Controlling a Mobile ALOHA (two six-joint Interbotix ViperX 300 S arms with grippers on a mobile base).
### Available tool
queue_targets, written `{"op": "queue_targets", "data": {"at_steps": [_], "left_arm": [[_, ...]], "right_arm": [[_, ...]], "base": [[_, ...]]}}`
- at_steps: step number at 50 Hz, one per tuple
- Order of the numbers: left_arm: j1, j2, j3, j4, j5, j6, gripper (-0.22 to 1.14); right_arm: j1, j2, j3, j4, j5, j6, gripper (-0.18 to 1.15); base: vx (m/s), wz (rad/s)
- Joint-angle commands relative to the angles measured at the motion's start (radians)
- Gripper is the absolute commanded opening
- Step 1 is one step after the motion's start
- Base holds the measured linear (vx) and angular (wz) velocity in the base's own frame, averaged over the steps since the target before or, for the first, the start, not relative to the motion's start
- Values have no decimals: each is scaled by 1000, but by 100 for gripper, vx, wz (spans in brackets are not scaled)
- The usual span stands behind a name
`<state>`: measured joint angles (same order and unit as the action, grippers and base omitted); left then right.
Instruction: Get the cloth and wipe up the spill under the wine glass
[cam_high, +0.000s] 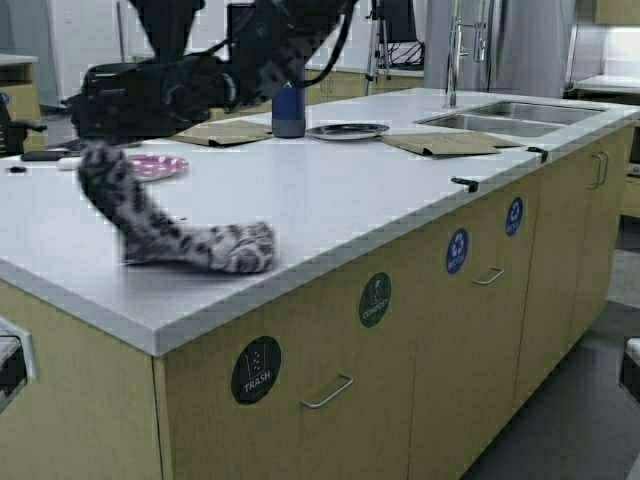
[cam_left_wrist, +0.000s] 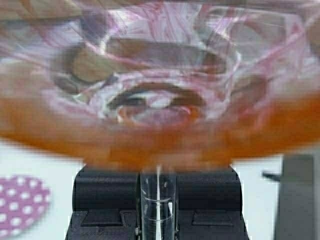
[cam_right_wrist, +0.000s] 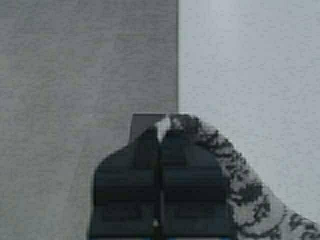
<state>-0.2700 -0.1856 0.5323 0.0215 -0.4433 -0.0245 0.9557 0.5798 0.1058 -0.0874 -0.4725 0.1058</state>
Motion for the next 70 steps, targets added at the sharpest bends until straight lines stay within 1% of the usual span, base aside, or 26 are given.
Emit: {"op": "queue_targets", "data": {"at_steps": [1,5,14,21,27,34,40,44,54,61,70], "left_arm": [[0,-9,-17,-2,-5,2,8],[0,-6,-12,-2,-5,5,8],[2,34,11,-2,-38,5,8],[0,100,38,-2,-127,-5,8],[0,172,58,3,-218,-20,8],[-8,268,69,9,-314,-32,8],[-12,365,81,54,-419,-29,8],[-12,437,98,75,-522,-35,8],[-12,588,138,77,-756,-40,8],[-14,701,124,78,-851,-32,8],[-12,816,95,78,-905,-29,8]], "right_arm": [[-11,-35,-6,-3,-5,-12,6],[-64,-44,2,0,-5,-15,6],[-225,-44,49,2,-5,-15,6],[-319,-37,92,-3,-5,-17,6],[-385,-6,103,-3,-6,-21,6],[-411,21,103,-3,-8,-23,6],[-411,29,103,-3,-14,-23,6],[-411,31,106,-3,-17,-25,6],[-426,31,118,-3,-31,-23,6],[-433,32,133,-3,-34,-23,6],[-439,29,155,-3,-35,-23,6]], "base": [[0,0],[0,0],[0,0],[0,0],[0,0],[0,0],[0,0],[0,0],[0,0],[0,0],[0,0]]}}
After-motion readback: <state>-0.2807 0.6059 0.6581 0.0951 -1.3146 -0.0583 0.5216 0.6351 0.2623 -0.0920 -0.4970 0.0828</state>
